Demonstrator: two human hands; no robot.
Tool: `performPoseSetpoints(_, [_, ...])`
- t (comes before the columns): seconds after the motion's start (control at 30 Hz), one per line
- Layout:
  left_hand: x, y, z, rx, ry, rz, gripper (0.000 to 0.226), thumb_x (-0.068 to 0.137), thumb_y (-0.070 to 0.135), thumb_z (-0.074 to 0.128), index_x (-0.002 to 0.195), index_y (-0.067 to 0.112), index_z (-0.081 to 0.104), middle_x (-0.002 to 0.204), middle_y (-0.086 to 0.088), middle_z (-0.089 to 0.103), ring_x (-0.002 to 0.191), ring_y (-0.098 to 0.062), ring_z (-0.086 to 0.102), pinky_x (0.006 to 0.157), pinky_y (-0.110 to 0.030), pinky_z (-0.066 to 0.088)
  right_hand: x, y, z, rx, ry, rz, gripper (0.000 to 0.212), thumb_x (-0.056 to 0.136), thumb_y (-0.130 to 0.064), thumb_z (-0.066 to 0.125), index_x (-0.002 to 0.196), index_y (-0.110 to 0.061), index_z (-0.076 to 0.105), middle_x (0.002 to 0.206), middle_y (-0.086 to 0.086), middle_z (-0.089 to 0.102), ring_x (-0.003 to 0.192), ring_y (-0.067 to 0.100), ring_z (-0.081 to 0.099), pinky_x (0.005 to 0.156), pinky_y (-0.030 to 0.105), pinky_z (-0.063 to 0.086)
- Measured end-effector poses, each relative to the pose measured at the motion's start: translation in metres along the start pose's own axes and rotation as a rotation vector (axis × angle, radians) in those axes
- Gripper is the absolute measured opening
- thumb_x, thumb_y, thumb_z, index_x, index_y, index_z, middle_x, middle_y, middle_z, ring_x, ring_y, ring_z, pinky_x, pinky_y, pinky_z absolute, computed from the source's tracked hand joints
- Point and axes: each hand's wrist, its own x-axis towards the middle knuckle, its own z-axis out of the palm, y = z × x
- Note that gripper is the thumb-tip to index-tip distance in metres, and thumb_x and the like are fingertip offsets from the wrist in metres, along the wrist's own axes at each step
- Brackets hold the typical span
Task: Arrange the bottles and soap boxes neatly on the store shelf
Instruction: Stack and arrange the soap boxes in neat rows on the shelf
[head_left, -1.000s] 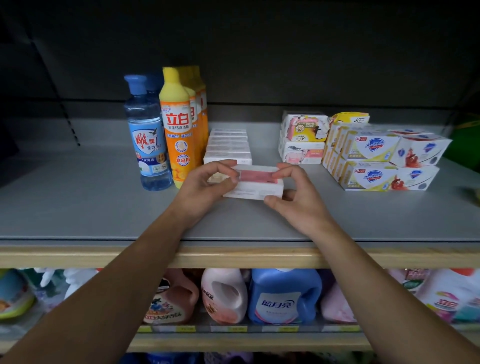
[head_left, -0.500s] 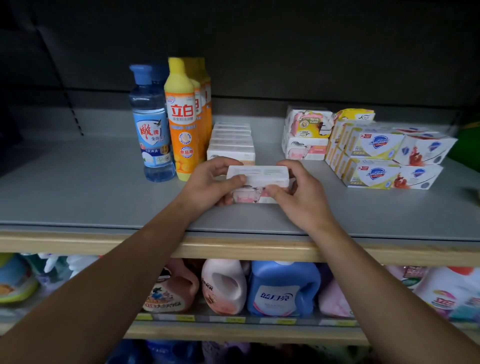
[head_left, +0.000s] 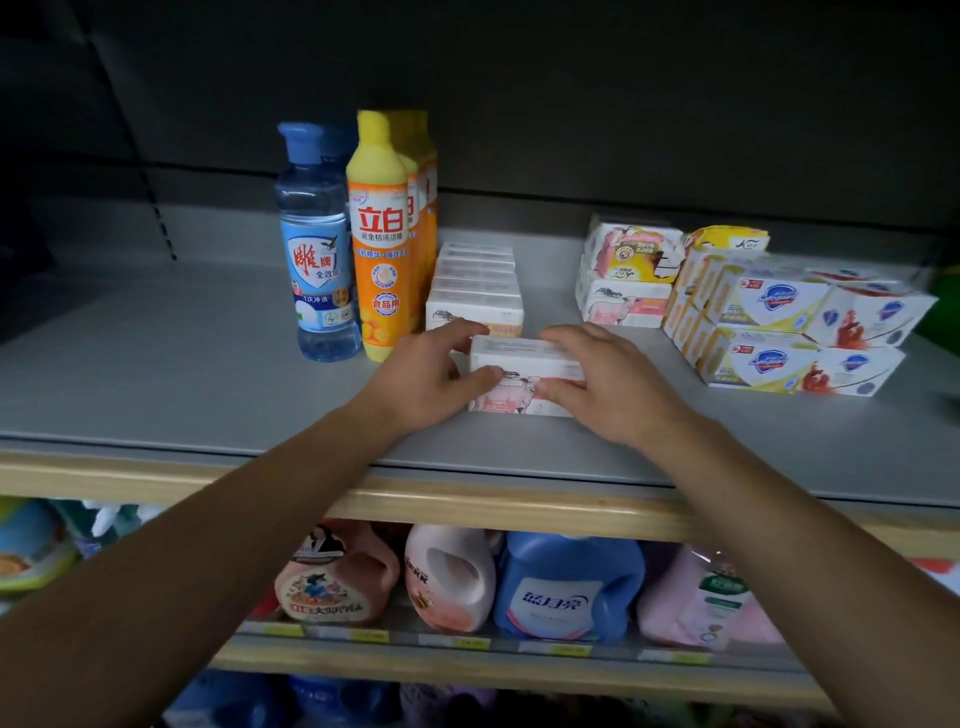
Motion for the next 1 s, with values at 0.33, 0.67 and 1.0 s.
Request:
performPoseSetpoints(0.33, [-0.018,-0.025,-0.02,0.397,-0.179,0.024,0.06,0.088,0.057,0.042,0.11,0.008,0.069,0.111,-0.007,0.069,0.106,-0.025,0.06,0.093,-0.034,0.047,0.061,0.013,-0.012,0.148,0.38,0.099,0.05,0.08,-0.025,0.077,0.127,-0.018,0.061,0.123,0.008,0.059,0.113,0.025,0.054,0.093,0.024,0.036])
performPoseSetpoints(0.67, [-0.015,-0.031,-0.016,0.403,-0.148,0.007,0.065,0.084,0.062,0.032,0.102,0.012,0.07,0.108,-0.003,0.069,0.104,-0.021,0.059,0.092,-0.034,0.045,0.2,0.005,0.019,0.058,0.33,0.125,0.046,0.088,-0.031,0.067,0.132,-0.02,0.059,0.129,0.01,0.057,0.117,0.029,0.055,0.097,0.031,0.042])
performPoseSetpoints(1.0, [-0.009,-0.038,-0.015,0.381,-0.129,0.016,0.048,0.086,0.052,0.058,0.125,0.025,0.063,0.124,0.007,0.062,0.117,-0.019,0.052,0.1,-0.032,0.04,0.261,0.024,0.052,-0.214,0.293,0.158,0.036,0.089,-0.039,0.061,0.117,-0.016,0.067,0.11,0.022,0.067,0.104,0.041,0.062,0.088,0.04,0.047])
